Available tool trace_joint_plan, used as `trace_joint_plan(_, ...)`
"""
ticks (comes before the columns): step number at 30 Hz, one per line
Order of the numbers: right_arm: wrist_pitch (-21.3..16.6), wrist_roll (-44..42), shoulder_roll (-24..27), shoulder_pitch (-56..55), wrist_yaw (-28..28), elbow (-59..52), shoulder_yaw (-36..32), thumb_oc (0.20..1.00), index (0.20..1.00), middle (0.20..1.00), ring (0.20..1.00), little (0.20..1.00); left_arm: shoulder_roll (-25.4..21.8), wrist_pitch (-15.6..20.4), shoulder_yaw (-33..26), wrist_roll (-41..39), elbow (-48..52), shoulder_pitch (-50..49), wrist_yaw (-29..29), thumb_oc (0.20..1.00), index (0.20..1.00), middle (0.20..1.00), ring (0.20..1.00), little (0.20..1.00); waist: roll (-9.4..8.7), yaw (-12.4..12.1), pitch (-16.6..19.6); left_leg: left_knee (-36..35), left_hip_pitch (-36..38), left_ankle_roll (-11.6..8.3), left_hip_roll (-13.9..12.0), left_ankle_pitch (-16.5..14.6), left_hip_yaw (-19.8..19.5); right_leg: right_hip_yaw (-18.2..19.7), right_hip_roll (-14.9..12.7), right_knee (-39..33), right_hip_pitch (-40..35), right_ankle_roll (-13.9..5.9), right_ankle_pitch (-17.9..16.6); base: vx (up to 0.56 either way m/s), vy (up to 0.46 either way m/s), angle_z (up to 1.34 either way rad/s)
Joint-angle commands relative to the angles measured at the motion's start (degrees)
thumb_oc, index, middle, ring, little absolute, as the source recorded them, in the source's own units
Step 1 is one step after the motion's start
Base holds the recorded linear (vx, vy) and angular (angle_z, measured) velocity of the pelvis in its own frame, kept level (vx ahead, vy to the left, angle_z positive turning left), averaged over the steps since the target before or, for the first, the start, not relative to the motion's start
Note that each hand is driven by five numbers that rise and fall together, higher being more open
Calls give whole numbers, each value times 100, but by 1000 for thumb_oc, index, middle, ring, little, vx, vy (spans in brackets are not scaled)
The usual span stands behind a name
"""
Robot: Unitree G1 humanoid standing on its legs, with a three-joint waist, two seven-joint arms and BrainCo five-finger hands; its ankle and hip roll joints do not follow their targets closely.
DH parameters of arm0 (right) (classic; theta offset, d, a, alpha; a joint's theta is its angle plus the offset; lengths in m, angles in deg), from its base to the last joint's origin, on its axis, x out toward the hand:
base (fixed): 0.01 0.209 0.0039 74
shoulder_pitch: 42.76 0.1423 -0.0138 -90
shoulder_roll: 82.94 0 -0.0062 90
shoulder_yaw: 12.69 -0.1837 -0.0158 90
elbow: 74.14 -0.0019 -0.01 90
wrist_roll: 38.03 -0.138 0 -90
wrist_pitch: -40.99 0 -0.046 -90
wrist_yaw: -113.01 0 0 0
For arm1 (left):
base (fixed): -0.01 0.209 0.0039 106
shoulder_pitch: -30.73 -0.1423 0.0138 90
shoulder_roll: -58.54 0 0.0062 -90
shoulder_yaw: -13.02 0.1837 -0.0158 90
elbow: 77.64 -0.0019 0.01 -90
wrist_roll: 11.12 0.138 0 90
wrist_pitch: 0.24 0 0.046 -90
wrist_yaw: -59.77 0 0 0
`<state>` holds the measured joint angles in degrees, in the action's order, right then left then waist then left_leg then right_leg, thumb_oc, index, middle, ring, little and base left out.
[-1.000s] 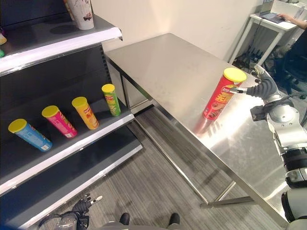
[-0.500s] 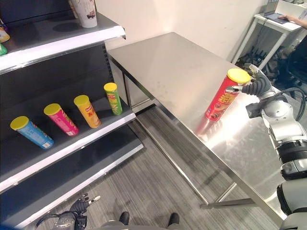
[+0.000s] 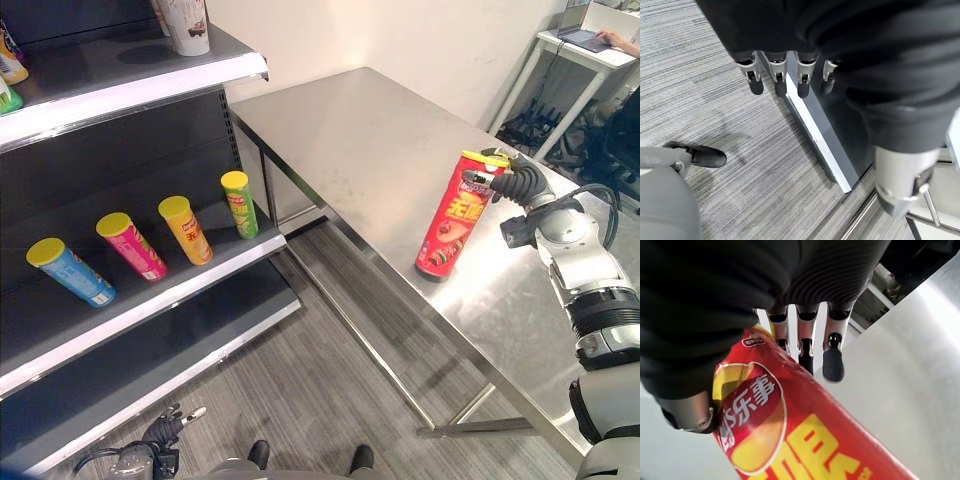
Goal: Put the goods on the table back onto the shelves and tidy them up.
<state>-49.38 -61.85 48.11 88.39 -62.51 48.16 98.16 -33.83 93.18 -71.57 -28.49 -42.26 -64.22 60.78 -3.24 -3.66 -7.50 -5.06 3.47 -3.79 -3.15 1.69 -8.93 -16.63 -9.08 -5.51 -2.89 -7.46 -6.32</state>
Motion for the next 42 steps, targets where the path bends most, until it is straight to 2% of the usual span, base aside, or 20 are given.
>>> trace_joint_plan(1,-301,-334,108,313,-155,-365,-61,200,200,200,200,200,-424,105,11,-130,-66,349,49,1000,1000,1000,1000,1000,-224,-134,39,6,-99,-275,-91,-394,162,-89,70,51,-593,-79,1068,0,0,0)
trace_joint_plan(4,-359,-386,77,183,-185,-647,-214,200,200,200,200,200,-410,105,-43,-141,-98,384,73,1000,1000,1000,1000,1000,-207,-114,48,6,-95,-282,-108,-393,153,-91,76,51,-605,-70,1077,-14,-64,0)
trace_joint_plan(5,-813,-769,-163,-545,-232,-1981,-1194,200,200,200,200,200,-391,146,-246,-118,-158,423,65,1000,1000,1000,1000,1000,-99,-125,14,6,-79,-387,-208,-327,76,-158,165,70,-685,27,1208,-133,-286,15)
trace_joint_plan(6,-1063,-832,-284,-638,-303,-2537,-1543,200,200,200,200,200,-349,179,-288,-120,-106,387,69,1000,1000,1000,1000,1000,-18,-217,-25,6,-279,-484,-235,-117,-74,-284,222,51,-643,90,1283,-170,-297,46)
trace_joint_plan(13,-1281,-922,-484,-636,-267,-3391,-1840,200,200,200,200,200,-238,209,-594,-484,-4,156,88,1000,1000,1000,1000,1000,139,-390,-180,83,-709,-615,-267,144,-189,-587,173,51,-572,127,1349,-117,-1,41)
trace_joint_plan(15,-1327,-938,-637,-805,-226,-3744,-2011,200,200,200,200,200,-168,215,-740,-516,-146,41,97,1000,1000,1000,1000,1000,164,-341,-194,86,-743,-700,-647,226,123,-682,1,51,-524,81,1208,-131,231,55)
trace_joint_plan(16,-1323,-936,-642,-820,-226,-3756,-2020,200,200,200,200,200,-172,218,-738,-515,-148,38,96,1000,1000,1000,1000,1000,163,-347,-190,86,-740,-703,-653,222,128,-677,6,51,-523,82,1209,-121,271,40)
trace_joint_plan(20,-1296,-1010,-865,-1276,-87,-4175,-2286,200,200,200,200,200,-109,317,-841,-436,-251,-9,192,1000,1000,1000,1000,1000,255,-87,-24,247,-375,-896,-1541,423,153,-619,-444,69,-358,-146,963,-114,407,17)
trace_joint_plan(22,-1314,-1077,-964,-1424,-91,-4207,-2398,200,200,200,200,200,-121,329,-784,-402,-228,5,237,1000,1000,1000,1000,1000,304,-39,-3,363,-289,-981,-1591,478,-16,-611,-547,91,-334,-224,857,-91,388,6)
trace_joint_plan(25,-1205,-905,-1018,-1785,-109,-4369,-2605,200,200,200,200,200,-119,305,-592,-185,-122,212,182,1000,1000,1000,1000,1000,433,144,145,163,-76,-956,-1412,12,63,-546,-819,96,-290,-444,573,-76,427,24)
trace_joint_plan(27,-1178,-777,-1113,-1931,-174,-4326,-2698,200,200,200,200,200,-103,302,-374,58,-88,398,168,1000,1000,1000,1000,1000,387,210,226,12,-13,-743,-1089,-337,194,-500,-1155,92,-61,-603,221,-228,550,13)
trace_joint_plan(28,-1130,-476,-1203,-1958,-286,-4405,-2675,200,200,200,200,200,-208,305,-361,321,-3,380,117,1000,1000,1000,1000,1000,295,97,128,6,-37,-504,-746,-499,375,-536,-1510,230,325,-754,-339,-267,433,1)
trace_joint_plan(31,-1163,-250,-1174,-2168,-367,-4428,-2930,200,200,200,200,200,-334,359,-586,362,534,-23,215,1000,1000,1000,1000,1000,330,-129,-15,6,-166,-329,-533,-475,472,-615,-1506,611,457,-671,-41,-338,335,-35)
trace_joint_plan(33,-1231,-206,-1173,-2303,-430,-4383,-3189,200,200,200,200,200,-340,357,-571,488,799,-257,169,1000,1000,1000,1000,1000,294,-198,-135,67,-369,-179,-295,-341,443,-256,-1258,1107,406,-555,335,-381,321,-14)
trace_joint_plan(34,-1222,-215,-1256,-2453,-439,-4496,-3456,200,200,200,200,200,-335,309,-608,530,754,-321,141,1000,1000,1000,1000,1000,276,-297,-155,147,-528,-71,-113,-277,336,-46,-905,1546,246,-406,874,-258,218,60)
trace_joint_plan(35,-1216,-215,-1262,-2473,-438,-4510,-3478,200,200,200,200,200,-342,307,-597,530,755,-316,141,1000,1000,1000,1000,1000,267,-300,-139,158,-565,-67,-103,-260,327,-51,-914,1554,275,-403,864,-203,168,71)
trace_joint_plan(37,-1254,-206,-1292,-2738,-427,-4662,-3726,200,200,200,200,200,-307,251,-656,567,822,-423,98,1000,1000,1000,1000,1000,118,-427,-103,291,-814,37,247,-115,103,505,-121,1949,52,-248,1579,-148,124,17)
trace_joint_plan(39,-1294,-219,-1256,-2725,-447,-4624,-3698,200,200,200,200,200,-292,272,-684,526,841,-460,102,1000,1000,1000,1000,1000,-9,-533,-99,313,-893,40,407,-53,78,634,136,1697,-166,-153,1754,-117,43,60)
trace_joint_plan(41,-1261,-330,-1124,-2538,-331,-4614,-3467,200,200,200,200,200,-161,272,-746,334,921,-520,32,1000,1000,1000,1000,1000,-251,-714,-200,367,-1150,1,715,95,-115,882,489,896,-414,192,1878,-175,-22,67)
trace_joint_plan(42,-1259,-329,-1123,-2532,-331,-4614,-3465,200,200,200,200,200,-158,269,-749,333,925,-519,31,1000,1000,1000,1000,1000,-237,-702,-189,367,-1176,2,707,118,-127,872,502,883,-397,191,1849,-135,-1,93)
